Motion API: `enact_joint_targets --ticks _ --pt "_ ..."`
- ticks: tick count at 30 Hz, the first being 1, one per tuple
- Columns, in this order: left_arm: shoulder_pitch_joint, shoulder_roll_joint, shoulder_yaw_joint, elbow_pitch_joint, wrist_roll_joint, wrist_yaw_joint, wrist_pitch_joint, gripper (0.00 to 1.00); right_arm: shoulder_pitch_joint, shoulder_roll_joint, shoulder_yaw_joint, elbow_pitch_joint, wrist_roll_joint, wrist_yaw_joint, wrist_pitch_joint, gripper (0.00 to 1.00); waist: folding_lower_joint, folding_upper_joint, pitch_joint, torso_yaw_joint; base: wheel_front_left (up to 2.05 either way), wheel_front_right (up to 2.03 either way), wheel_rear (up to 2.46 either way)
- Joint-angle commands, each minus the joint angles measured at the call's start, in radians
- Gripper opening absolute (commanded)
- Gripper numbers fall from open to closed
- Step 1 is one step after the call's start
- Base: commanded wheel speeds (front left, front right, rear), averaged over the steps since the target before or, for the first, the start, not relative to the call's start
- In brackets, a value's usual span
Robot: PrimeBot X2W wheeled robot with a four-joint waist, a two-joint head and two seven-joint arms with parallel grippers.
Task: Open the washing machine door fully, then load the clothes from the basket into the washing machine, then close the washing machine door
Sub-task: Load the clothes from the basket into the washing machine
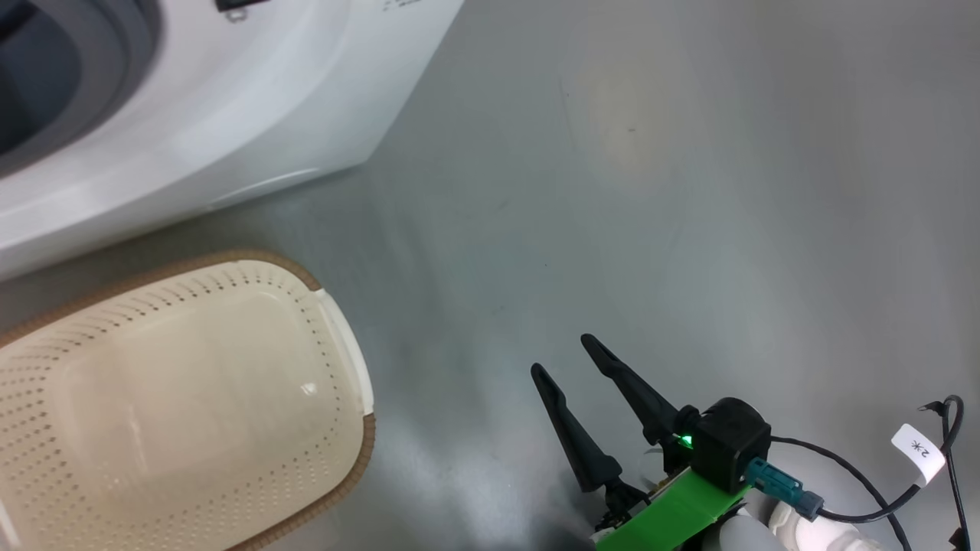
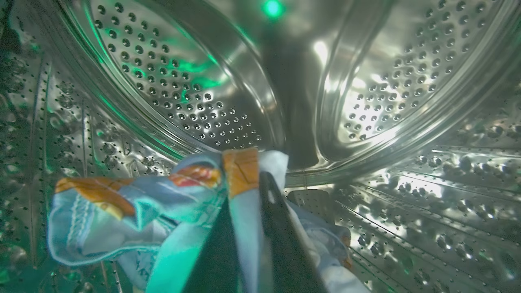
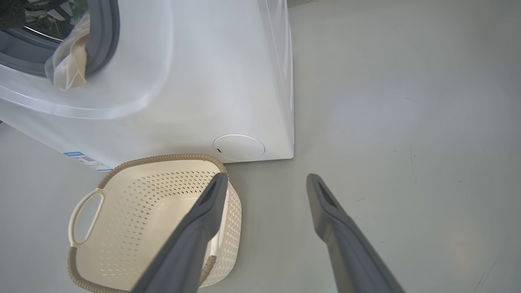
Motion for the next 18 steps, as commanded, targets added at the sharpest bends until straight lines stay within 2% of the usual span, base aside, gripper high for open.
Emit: enact_joint_targets --ticks 1,10,18 --pt "0.004 0.035 -0.001 -0.009 0.018 0.006 0.003 1.00 0.014 -0.003 0.016 -0.014 0.006 0.003 -0.005 1.00 0.0000 0.0000 -0.018 0.015 0.00 0.00 0.00" --pt "0.026 -0.031 -0.008 0.088 0.001 0.035 -0.005 1.00 0.013 -0.003 0.003 0.004 -0.001 0.003 -0.005 1.00 0.0000 0.0000 -0.096 0.062 0.00 0.00 0.00" --pt "0.103 -0.100 -0.006 0.082 -0.020 0.033 -0.017 1.00 0.014 -0.003 -0.010 0.018 -0.005 0.003 -0.005 1.00 0.0000 0.0000 -0.155 0.116 0.00 0.00 0.00"
